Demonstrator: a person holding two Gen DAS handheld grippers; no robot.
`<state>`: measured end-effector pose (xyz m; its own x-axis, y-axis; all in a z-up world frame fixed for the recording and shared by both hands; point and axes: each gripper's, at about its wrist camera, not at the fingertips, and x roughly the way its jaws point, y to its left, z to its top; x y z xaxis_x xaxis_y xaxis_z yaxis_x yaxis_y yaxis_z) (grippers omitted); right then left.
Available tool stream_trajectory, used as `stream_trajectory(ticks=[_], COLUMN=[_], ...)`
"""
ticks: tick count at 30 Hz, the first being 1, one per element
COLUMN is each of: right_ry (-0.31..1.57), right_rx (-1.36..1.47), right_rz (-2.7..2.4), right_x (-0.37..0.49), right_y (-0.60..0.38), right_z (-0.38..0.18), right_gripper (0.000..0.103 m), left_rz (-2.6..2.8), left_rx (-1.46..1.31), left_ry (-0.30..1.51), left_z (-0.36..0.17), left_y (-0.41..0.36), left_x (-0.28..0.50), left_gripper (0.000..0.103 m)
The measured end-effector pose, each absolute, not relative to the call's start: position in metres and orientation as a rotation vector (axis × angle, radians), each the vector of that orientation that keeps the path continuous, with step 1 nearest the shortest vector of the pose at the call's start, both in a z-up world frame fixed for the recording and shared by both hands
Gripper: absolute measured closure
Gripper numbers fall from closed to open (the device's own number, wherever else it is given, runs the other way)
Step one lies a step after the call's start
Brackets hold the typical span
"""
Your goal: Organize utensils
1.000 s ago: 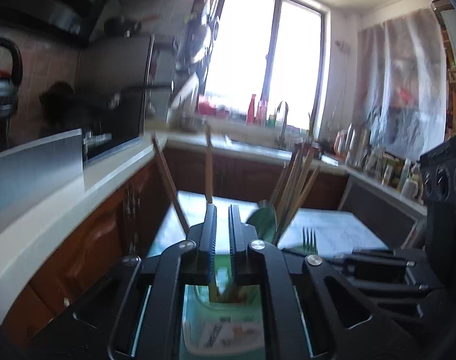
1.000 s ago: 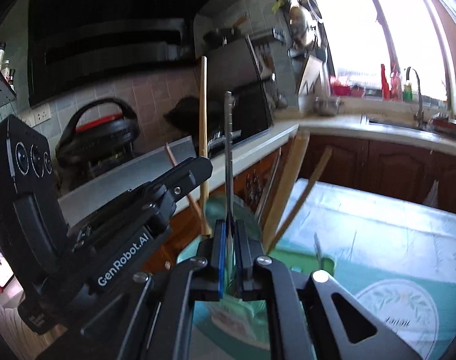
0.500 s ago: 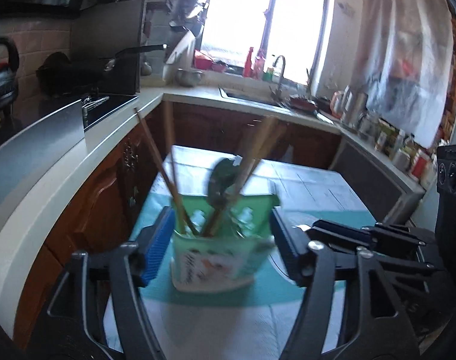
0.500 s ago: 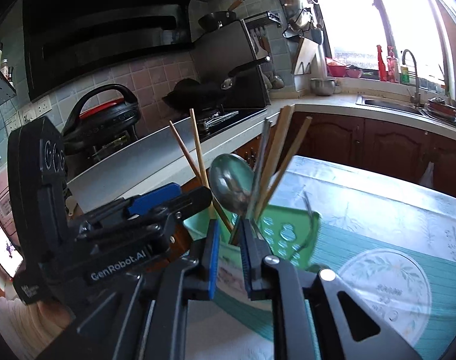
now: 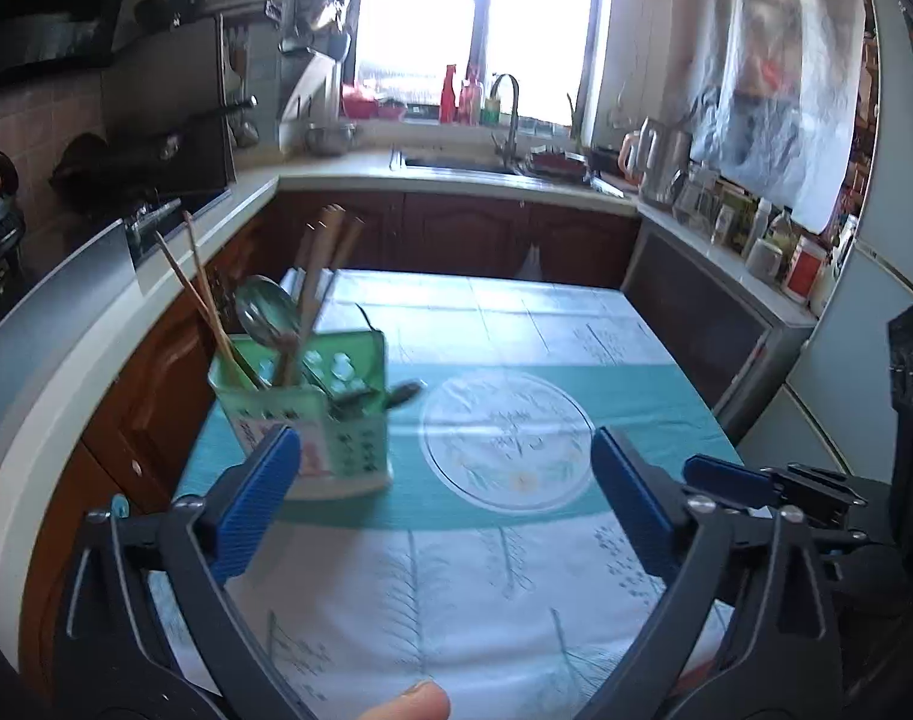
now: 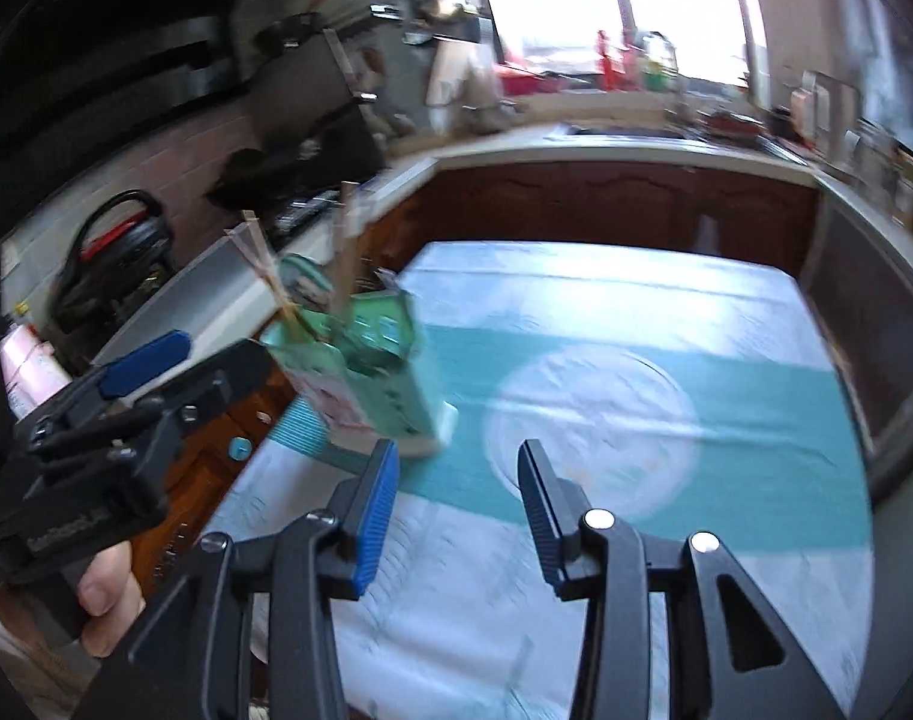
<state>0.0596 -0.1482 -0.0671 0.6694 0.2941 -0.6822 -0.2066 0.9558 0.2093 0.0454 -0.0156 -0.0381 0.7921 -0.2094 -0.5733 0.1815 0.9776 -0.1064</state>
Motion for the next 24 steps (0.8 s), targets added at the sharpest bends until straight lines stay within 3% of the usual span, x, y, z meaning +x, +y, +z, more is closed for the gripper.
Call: stream_trajectory(ticks=[3, 13, 24], right_ry=[0.813, 0.751, 0.756], right_rx=[0.169, 0.241, 0.21], right_rz=[0.234, 0.128, 0.107], right_x=[0.045, 0.009, 0.006], right_y=[-0.17, -0.216, -0.216], right_z=[-0.066, -0.049, -0.053], right_gripper=[0.061, 0.042, 0.041], left_rz=[-0.21, -0.125, -0.095], left_rx=[-0.041, 0.022, 0.039], left_ry=[0.651, 0.606, 0.661], left_z=[-0.037, -0.022, -0.026], left_y=[-0.03, -0.051, -0.044], left_x=[0.038, 0.009, 0.012], left_gripper=[0.004, 0.002, 0.001])
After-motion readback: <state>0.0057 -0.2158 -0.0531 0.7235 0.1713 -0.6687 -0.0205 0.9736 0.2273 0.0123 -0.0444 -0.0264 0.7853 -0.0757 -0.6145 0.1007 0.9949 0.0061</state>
